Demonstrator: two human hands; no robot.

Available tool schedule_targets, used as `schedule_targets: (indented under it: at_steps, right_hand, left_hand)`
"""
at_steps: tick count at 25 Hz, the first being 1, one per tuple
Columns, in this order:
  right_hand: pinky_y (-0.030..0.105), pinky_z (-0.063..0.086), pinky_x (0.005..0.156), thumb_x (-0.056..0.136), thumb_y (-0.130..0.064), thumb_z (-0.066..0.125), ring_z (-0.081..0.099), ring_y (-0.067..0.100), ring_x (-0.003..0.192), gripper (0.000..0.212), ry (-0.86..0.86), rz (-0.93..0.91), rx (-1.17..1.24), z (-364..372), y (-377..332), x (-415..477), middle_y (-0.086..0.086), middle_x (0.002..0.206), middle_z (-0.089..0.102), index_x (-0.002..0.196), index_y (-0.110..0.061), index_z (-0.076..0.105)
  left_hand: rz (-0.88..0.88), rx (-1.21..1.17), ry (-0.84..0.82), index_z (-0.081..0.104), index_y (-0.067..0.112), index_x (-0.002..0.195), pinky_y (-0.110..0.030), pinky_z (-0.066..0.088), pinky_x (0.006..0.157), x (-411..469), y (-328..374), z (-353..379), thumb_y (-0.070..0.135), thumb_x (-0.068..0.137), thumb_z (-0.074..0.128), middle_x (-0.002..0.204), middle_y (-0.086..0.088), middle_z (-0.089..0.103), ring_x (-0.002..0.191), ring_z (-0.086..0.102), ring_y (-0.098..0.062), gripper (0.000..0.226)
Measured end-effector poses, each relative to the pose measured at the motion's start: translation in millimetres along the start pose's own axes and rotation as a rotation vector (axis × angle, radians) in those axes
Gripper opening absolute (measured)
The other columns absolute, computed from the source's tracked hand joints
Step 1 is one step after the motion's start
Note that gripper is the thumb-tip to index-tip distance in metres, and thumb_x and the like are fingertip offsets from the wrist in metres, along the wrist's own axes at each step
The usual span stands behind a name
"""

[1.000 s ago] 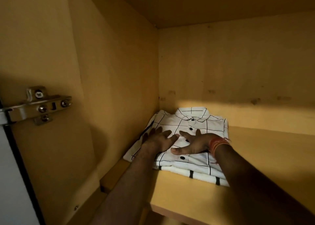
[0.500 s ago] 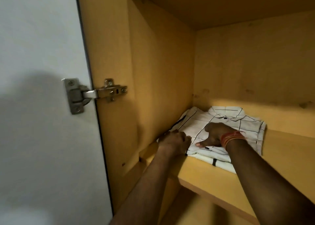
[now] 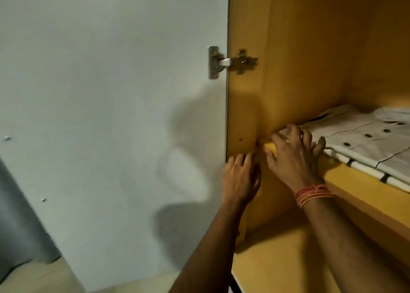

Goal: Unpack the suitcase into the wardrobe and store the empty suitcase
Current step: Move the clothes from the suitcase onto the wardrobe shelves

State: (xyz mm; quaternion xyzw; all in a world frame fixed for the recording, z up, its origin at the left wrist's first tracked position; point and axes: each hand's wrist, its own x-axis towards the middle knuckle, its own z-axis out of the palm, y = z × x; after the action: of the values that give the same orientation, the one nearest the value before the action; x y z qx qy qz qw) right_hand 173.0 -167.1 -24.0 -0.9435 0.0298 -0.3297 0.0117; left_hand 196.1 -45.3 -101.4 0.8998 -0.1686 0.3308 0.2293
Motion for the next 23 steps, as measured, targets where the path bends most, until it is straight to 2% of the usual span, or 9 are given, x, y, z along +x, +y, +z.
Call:
schedule_targets:
  at_steps: [1, 3, 5, 6, 8, 12, 15, 20, 23]
  right_hand:
    - [0.065, 0.016, 0.106, 0.082, -0.037, 0.063, 0.029, 0.036, 0.132, 0.032, 0.008, -0.066, 0.028, 6.2, -12.9, -11.2, 0.014, 0.141, 0.039, 0.113, -0.028, 0.061]
    - [0.065, 0.018, 0.104, 0.081, -0.034, 0.065, 0.029, 0.036, 0.133, 0.032, -0.039, -0.163, 0.088, 23.1, -40.5, -34.2, 0.014, 0.141, 0.04, 0.112, -0.028, 0.062]
    - [0.064, 0.021, 0.102, 0.079, -0.03, 0.068, 0.032, 0.036, 0.131, 0.033, -0.108, -0.229, 0.141, 44.8, -74.5, -60.0, 0.015, 0.139, 0.043, 0.111, -0.027, 0.064]
    - [0.063, 0.023, 0.101, 0.077, -0.028, 0.069, 0.035, 0.036, 0.128, 0.033, -0.131, -0.244, 0.16, 54.3, -89.4, -71.9, 0.015, 0.136, 0.045, 0.109, -0.026, 0.065]
    - [0.06, 0.025, 0.099, 0.074, -0.023, 0.07, 0.037, 0.035, 0.122, 0.031, -0.173, -0.303, 0.214, 69.6, -125.6, -99.8, 0.014, 0.13, 0.048, 0.104, -0.026, 0.067]
    - [0.058, 0.025, 0.098, 0.071, -0.018, 0.068, 0.039, 0.034, 0.118, 0.032, -0.276, -0.462, 0.319, 79.9, -200.6, -144.8, 0.012, 0.125, 0.05, 0.102, -0.026, 0.068]
    - [0.058, 0.023, 0.1, 0.072, -0.018, 0.068, 0.039, 0.035, 0.12, 0.035, -0.333, -0.582, 0.369, 76.4, -260.6, -178.4, 0.013, 0.127, 0.05, 0.106, -0.024, 0.067]
    - [0.05, 0.027, 0.098, 0.079, -0.023, 0.063, 0.037, 0.033, 0.122, 0.04, -0.461, -0.827, 0.446, 60.7, -370.8, -258.1, 0.012, 0.133, 0.046, 0.118, -0.027, 0.062]
    - [0.047, 0.027, 0.099, 0.081, -0.027, 0.06, 0.036, 0.031, 0.124, 0.041, -0.505, -0.948, 0.469, 49.0, -429.8, -307.0, 0.01, 0.134, 0.044, 0.122, -0.03, 0.059]
  left_hand:
    - [-0.066, 0.043, -0.001, 0.057, 0.015, 0.116, -0.031, 0.047, 0.071, -26.0, -19.8, -3.6, 0.04, 0.091, 0.035, 0.099, -0.005, 0.063, 0.086, 0.056, -0.022, 0.042]
    - [-0.171, 0.14, 0.015, 0.062, 0.014, 0.106, -0.029, 0.049, 0.068, -78.1, -61.7, -14.1, 0.03, 0.086, 0.051, 0.094, -0.004, 0.065, 0.083, 0.059, -0.024, 0.027]
    - [-0.257, 0.236, 0.004, 0.065, 0.013, 0.096, -0.027, 0.047, 0.058, -128.2, -95.7, -35.6, 0.015, 0.073, 0.068, 0.084, -0.004, 0.065, 0.073, 0.06, -0.025, 0.022]
    - [-0.306, 0.263, -0.013, 0.066, 0.013, 0.092, -0.026, 0.046, 0.054, -146.2, -107.0, -47.5, 0.011, 0.069, 0.071, 0.08, -0.004, 0.065, 0.068, 0.06, -0.025, 0.023]
    - [-0.45, 0.314, -0.051, 0.066, 0.012, 0.087, -0.027, 0.045, 0.051, -182.4, -127.5, -78.4, 0.008, 0.07, 0.07, 0.076, -0.004, 0.066, 0.065, 0.06, -0.025, 0.018]
    - [-0.661, 0.426, -0.002, 0.067, 0.01, 0.088, -0.03, 0.043, 0.052, -254.3, -170.0, -135.9, 0.006, 0.074, 0.067, 0.075, -0.006, 0.066, 0.068, 0.06, -0.027, 0.015]
    - [-0.781, 0.473, 0.025, 0.066, 0.008, 0.091, -0.032, 0.044, 0.054, -302.5, -193.2, -178.4, 0.006, 0.076, 0.064, 0.078, -0.008, 0.066, 0.072, 0.059, -0.03, 0.015]
    - [-0.967, 0.527, 0.088, 0.065, 0.008, 0.102, -0.035, 0.047, 0.062, -395.7, -229.9, -257.6, 0.01, 0.083, 0.056, 0.088, -0.01, 0.068, 0.081, 0.059, -0.031, 0.021]
    - [-1.059, 0.544, 0.102, 0.065, 0.006, 0.1, -0.035, 0.045, 0.062, -454.7, -244.7, -296.2, 0.009, 0.083, 0.056, 0.087, -0.012, 0.067, 0.082, 0.059, -0.032, 0.02]
